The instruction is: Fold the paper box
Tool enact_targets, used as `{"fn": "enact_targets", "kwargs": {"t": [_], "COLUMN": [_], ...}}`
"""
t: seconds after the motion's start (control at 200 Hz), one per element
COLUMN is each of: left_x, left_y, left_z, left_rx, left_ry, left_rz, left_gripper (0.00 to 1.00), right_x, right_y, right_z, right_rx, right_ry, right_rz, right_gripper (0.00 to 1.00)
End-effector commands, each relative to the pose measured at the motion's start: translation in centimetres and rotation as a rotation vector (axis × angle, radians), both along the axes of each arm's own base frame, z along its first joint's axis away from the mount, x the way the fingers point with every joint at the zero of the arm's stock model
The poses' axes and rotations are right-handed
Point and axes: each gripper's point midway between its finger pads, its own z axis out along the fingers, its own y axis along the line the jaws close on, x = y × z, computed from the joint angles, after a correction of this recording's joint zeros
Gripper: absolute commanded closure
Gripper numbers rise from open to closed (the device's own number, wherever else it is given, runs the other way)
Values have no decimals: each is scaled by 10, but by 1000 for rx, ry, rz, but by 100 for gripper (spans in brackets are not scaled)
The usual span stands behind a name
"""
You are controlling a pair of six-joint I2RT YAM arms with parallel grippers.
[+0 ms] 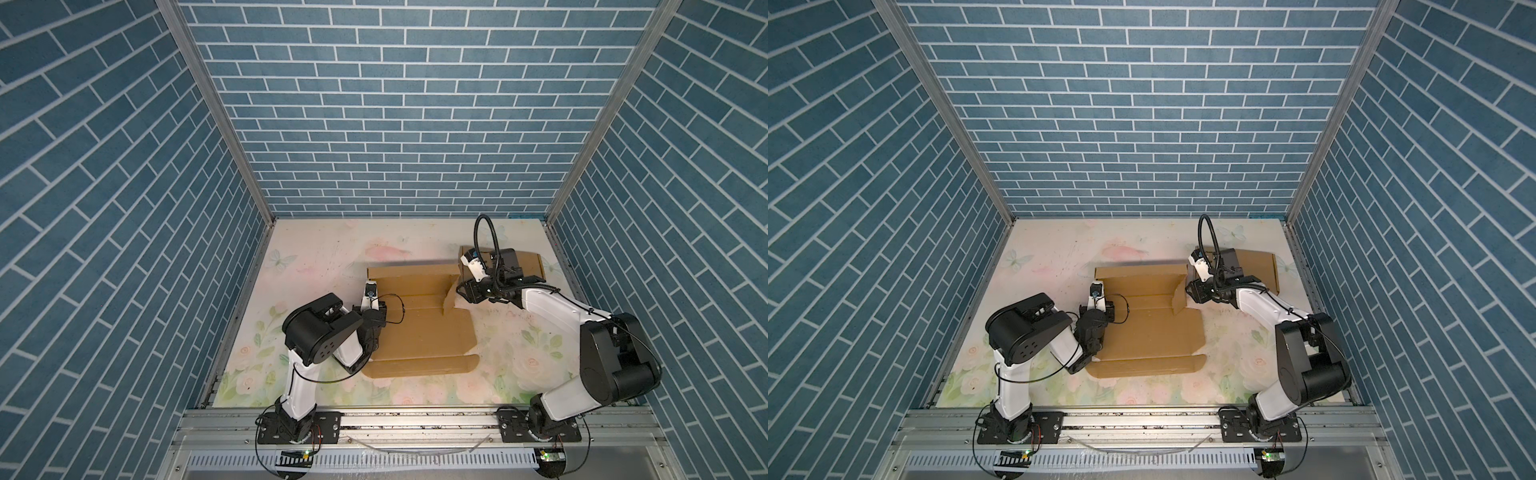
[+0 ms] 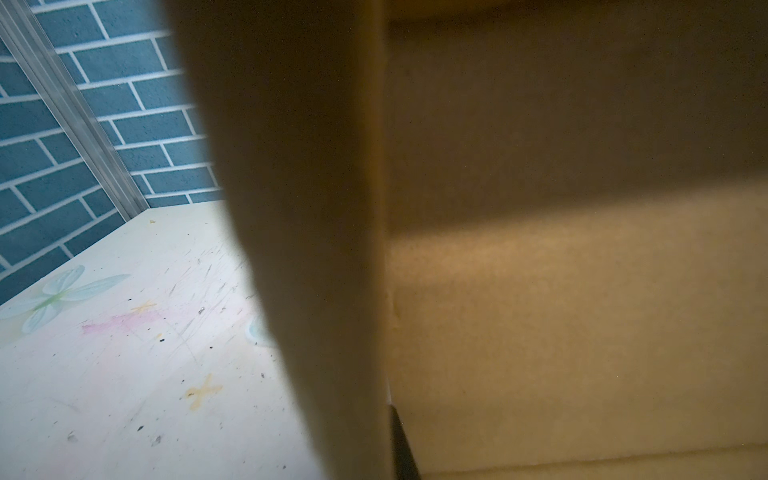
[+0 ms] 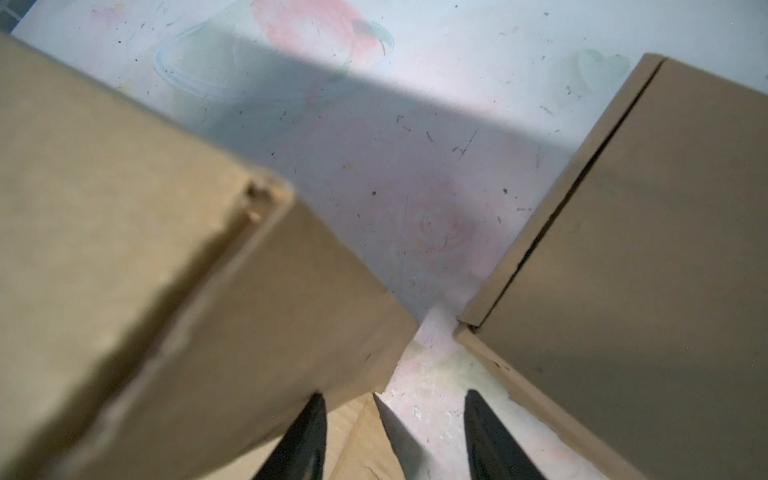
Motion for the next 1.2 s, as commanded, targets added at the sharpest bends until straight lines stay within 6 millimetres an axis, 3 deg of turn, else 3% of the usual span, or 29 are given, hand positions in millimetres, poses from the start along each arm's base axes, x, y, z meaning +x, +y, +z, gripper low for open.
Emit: {"fn": "enact_targets", "kwargs": {"t": [0.0, 0.18, 0.42, 0.99, 1.195], "left_x": [-35, -35, -35, -35, -35], "left_y": [13, 13, 12, 13, 12], "left_z": [-88, -88, -88, -88, -87], "left_rx": [267, 264, 265, 268, 263], "left_ry": [308, 308, 308, 308, 307], "left_rz": [-84, -85, -87, -88, -89], "left_gripper": [100, 100, 100, 100, 100], "right_x": [-24, -18, -15, -50, -24], "right_y": [28, 34, 42, 42, 27], "right_z": [3, 4, 10, 17, 14], "right_rx": [82, 125, 152, 132, 48], "right_ry": [26, 16, -23, 46, -22], "right_rz": [107, 77, 74, 228, 131], "right_gripper": [49, 49, 43, 40, 44]}}
